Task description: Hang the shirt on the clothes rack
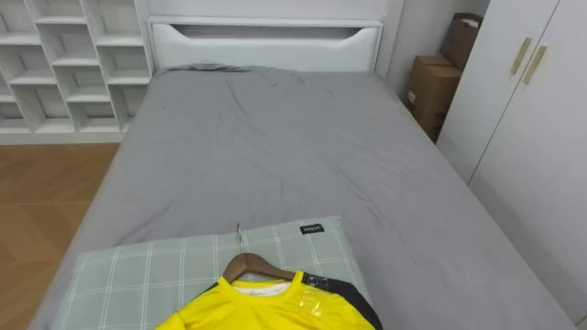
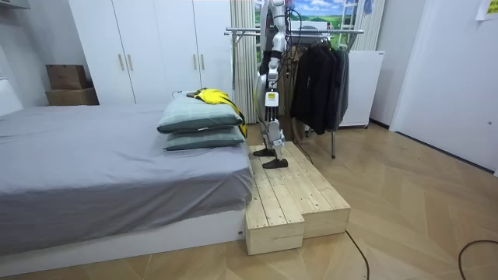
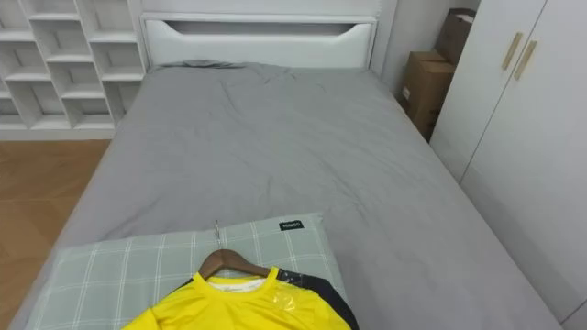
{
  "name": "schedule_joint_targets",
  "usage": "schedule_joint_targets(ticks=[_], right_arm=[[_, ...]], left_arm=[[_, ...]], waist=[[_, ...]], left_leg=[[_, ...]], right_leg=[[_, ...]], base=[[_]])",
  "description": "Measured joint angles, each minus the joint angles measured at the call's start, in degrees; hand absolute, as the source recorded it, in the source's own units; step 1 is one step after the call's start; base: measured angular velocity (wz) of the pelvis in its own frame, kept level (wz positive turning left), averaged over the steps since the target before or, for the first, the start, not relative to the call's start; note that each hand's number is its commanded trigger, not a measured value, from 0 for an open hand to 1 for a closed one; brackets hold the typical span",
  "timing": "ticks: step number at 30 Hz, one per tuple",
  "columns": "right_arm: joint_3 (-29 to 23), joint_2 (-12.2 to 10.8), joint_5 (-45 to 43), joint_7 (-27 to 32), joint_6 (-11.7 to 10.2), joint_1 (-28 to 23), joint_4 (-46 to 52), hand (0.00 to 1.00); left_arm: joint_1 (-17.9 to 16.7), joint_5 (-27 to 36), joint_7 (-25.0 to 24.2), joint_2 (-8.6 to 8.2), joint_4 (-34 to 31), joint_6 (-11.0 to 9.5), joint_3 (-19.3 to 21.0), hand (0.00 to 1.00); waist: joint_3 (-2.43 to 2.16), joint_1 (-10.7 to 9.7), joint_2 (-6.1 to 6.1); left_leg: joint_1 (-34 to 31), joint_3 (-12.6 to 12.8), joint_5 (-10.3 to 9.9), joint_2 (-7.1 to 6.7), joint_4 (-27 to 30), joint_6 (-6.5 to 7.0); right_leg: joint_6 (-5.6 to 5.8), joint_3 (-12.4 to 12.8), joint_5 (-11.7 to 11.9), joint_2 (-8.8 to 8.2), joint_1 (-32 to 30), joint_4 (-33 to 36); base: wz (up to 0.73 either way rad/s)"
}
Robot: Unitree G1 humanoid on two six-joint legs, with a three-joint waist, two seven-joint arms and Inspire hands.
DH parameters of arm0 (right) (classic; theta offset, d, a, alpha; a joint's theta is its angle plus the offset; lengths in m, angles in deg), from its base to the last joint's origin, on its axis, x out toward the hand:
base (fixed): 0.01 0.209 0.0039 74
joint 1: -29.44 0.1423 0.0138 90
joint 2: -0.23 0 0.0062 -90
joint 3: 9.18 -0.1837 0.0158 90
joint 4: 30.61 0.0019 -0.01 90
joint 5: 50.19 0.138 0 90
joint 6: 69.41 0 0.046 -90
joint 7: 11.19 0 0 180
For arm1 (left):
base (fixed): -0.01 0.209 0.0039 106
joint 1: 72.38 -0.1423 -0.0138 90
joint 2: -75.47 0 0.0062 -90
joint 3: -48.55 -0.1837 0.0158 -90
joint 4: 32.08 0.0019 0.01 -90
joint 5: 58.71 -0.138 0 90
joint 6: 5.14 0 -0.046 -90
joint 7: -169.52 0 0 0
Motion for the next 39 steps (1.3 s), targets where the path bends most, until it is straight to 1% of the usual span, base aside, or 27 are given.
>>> schedule_joint_targets(ticks=[7, 12, 18, 19, 24, 30, 32, 33, 35, 36, 37, 39], right_arm=[[0.4, 0.1, 0.1, 0.3, -0.1, 0.0, 0.3, 0.0], [-0.1, 0.1, 0.2, 0.4, -0.2, 0.1, 0.3, 0.0], [-0.1, 0.1, 0.4, 0.4, -0.5, 0.0, 0.3, 0.0], [-0.1, 0.1, 0.5, 0.4, -0.8, 0.0, 0.2, 0.0], [0.0, 0.1, 0.4, 0.4, -1.0, 0.0, 0.0, 0.0], [0.0, 0.1, 0.2, 0.4, -0.8, 0.2, -0.5, 0.0], [-0.1, 0.1, 0.0, 0.4, -0.4, 0.2, -0.4, 0.0], [-0.1, 0.1, -0.1, 0.4, -0.2, 0.2, -0.4, 0.0], [-0.1, 0.2, -0.1, 0.4, 0.4, 0.2, -0.4, 0.0], [-0.2, 0.2, -0.1, 0.4, 0.4, 0.2, -0.4, 0.0], [-0.2, 0.3, -0.3, 0.5, 0.4, 0.2, -0.3, 0.0], [-0.2, 0.3, -0.9, 0.9, 0.4, 0.2, -0.2, 0.0]], left_arm=[[0.1, 0.1, 1.2, -0.05, 0.0, -0.1, 0.1, 0.0], [-0.1, 0.1, 1.3, -0.18, -0.1, -0.4, 2.0, 0.0], [-0.1, 0.1, 1.7, -0.2, 0.0, -1.3, 2.1, 0.0], [-0.1, 0.2, 2.1, -0.24, 0.0, -1.3, 2.1, 0.0], [-0.1, 2.7, 3.6, -0.29, 0.1, -1.3, 2.2, 0.0], [-1.1, 9.1, 5.4, -0.18, 0.4, -1.3, 2.3, 0.0], [-1.6, 10.7, 5.5, -0.18, 0.4, -1.3, 4.6, 0.0], [-1.7, 11.3, 5.8, -0.15, 0.3, -1.3, 5.0, 0.0], [-2.2, 12.1, 7.3, -0.18, 0.0, -1.3, 6.8, 0.0], [-2.2, 12.5, 7.7, -0.16, -0.2, -1.3, 7.3, 0.0], [-2.6, 12.5, 8.3, -0.11, -0.5, -1.4, 8.6, 0.0], [-2.5, 12.4, 9.3, 0.19, -1.3, -1.4, 10.5, 0.0]], waist=[[-0.04, 0.2, 0.18], [-0.04, 0.3, 0.58], [0.0, 0.1, 0.71], [0.0, 0.1, 0.71], [0.0, 0.1, 0.69], [0.0, 0.1, 0.65], [-0.01, 0.2, 0.53], [-0.01, 0.2, 0.53], [-0.01, 0.3, 0.52], [-0.01, 0.3, 0.52], [-0.01, 0.4, 0.54], [-0.04, 0.4, 0.65]], left_leg=[[0.1, 0.0, 0.0, 0.01, -0.2, 0.0], [0.8, 0.4, 0.0, 0.09, -0.6, 0.0], [0.8, 0.4, 0.0, 0.08, -0.7, 0.0], [0.8, 0.4, 0.0, 0.08, -0.7, 0.0], [0.8, 0.5, 0.0, 0.09, -0.8, 0.0], [0.8, 0.5, 0.0, 0.06, -0.8, 0.01], [1.0, 0.6, 0.0, 0.05, -0.8, 0.01], [1.0, 0.6, 0.0, 0.05, -0.8, 0.01], [1.0, 0.6, 0.0, 0.04, -0.8, 0.01], [1.0, 0.6, 0.0, 0.04, -0.8, 0.01], [1.0, 0.5, 0.0, 0.04, -0.9, 0.01], [1.1, 0.4, 0.0, 0.05, -0.9, 0.01]], right_leg=[[-0.02, 0.0, 0.1, 0.08, 0.0, -0.1], [-0.02, 0.2, 0.1, 0.16, 0.4, -0.1], [-0.02, 0.3, 0.1, 0.18, 0.4, -0.1], [-0.02, 0.3, 0.1, 0.18, 0.4, -0.1], [-0.03, 0.4, 0.1, 0.24, 0.3, -0.1], [-0.02, 0.5, 0.1, 0.22, 0.3, -0.2], [-0.02, 0.5, 0.1, 0.17, 0.4, -0.1], [-0.01, 0.5, 0.1, 0.18, 0.4, -0.1], [-0.01, 0.5, 0.1, 0.17, 0.4, -0.1], [0.0, 0.4, 0.1, 0.17, 0.4, -0.1], [0.0, 0.4, 0.1, 0.19, 0.4, -0.1], [-0.01, 0.4, 0.1, 0.22, 0.6, -0.1]], base=[[0.0], [-0.03], [0.0], [0.0], [0.0], [0.0], [0.0], [0.0], [0.0], [0.0], [0.0], [0.0]])
